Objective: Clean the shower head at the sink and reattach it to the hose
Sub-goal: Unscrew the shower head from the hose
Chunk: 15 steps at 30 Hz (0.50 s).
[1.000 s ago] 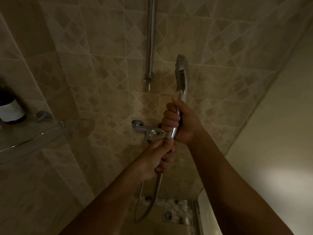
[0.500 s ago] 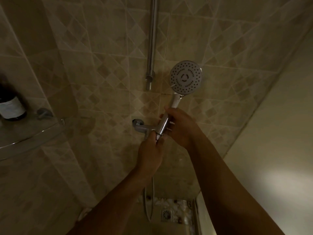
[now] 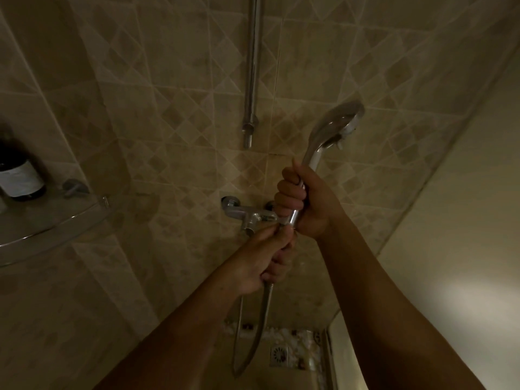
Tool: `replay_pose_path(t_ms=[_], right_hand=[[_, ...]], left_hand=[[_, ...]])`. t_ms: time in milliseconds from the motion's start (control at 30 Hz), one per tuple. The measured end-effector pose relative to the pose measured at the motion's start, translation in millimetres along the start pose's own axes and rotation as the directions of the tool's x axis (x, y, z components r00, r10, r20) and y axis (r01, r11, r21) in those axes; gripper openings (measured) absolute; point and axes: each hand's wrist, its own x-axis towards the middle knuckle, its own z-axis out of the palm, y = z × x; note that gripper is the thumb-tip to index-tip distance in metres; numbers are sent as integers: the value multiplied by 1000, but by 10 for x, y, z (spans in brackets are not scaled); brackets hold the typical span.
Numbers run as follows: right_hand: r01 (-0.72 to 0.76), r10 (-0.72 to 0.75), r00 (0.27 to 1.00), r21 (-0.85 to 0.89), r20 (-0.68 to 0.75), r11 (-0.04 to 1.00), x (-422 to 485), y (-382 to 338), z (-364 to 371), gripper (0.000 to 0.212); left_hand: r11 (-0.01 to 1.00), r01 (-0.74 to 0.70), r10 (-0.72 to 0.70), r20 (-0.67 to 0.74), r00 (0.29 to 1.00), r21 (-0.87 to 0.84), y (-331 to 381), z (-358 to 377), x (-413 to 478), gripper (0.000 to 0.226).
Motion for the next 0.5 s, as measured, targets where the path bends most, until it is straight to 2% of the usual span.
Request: replay_pose_path(t_ms=[67, 133, 200, 267, 333, 400, 467, 500], right_hand=[[5, -6, 1000, -51, -6, 999, 5, -4, -13, 34], [10, -28, 991, -145, -129, 989, 22, 6, -22, 24], [27, -88, 959, -222, -269, 975, 41, 36, -29, 16], [41, -134, 932, -270, -335, 962, 58, 69, -40, 23], [46, -153, 929, -305, -337, 951, 59, 113, -17, 18], [49, -164, 911, -295, -379, 954, 58, 153, 13, 11], [53, -158, 878, -237, -451, 970, 70, 183, 44, 11], [55, -150, 868, -208, -473, 977, 80, 197, 59, 13]], left_hand=[[1000, -8, 9, -35, 999, 22, -7, 14, -4, 37], [991, -55, 76, -185, 980, 120, -44, 34, 17, 30], [947, -104, 211, -343, 915, 303, -82, 39, 60, 24], [847, -72, 354, -459, 815, 526, -110, 24, 96, 22], [758, 1, 444, -517, 732, 652, -126, 16, 98, 19], [642, 96, 510, -517, 688, 761, -150, 5, 82, 18], [502, 178, 577, -481, 660, 846, -193, 3, 74, 18], [465, 191, 599, -465, 652, 865, -208, 12, 70, 19]])
